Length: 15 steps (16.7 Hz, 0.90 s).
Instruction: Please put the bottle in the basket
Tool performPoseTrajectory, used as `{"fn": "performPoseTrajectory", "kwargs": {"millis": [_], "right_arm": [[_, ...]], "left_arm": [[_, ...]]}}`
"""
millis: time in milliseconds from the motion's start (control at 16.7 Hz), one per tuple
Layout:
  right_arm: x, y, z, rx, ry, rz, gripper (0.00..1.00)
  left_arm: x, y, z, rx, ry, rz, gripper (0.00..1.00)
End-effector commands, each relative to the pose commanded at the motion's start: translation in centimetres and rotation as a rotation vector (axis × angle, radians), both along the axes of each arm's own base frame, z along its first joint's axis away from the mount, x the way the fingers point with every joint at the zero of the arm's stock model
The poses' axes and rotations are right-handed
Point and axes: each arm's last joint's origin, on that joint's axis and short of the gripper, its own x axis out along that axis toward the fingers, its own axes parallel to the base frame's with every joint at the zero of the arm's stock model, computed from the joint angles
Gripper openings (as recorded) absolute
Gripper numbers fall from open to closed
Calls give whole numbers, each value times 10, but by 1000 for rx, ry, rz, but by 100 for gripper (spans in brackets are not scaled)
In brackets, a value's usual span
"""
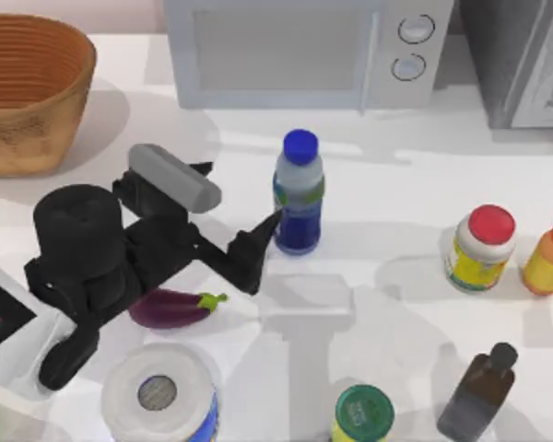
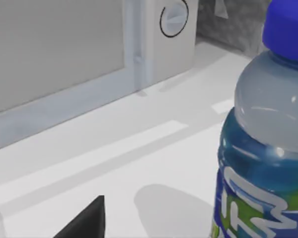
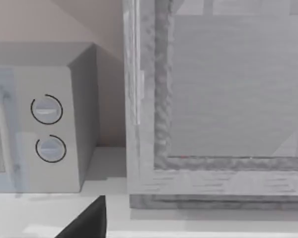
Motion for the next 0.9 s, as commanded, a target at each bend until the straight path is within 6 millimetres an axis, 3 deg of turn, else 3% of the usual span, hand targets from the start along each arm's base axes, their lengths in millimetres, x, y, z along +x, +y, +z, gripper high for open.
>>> {"fn": "performPoseTrajectory", "kwargs": {"millis": [300,720,900], "right_arm": [[0,0,0,0,0,0,100],[0,0,0,0,0,0,100],[0,0,0,0,0,0,100]], "left_arm": [[4,-17,-26,6,8,-63,100],[5,-17,-28,7,11,-62,100],[15,-26,-26,5,7,-67,100]]}}
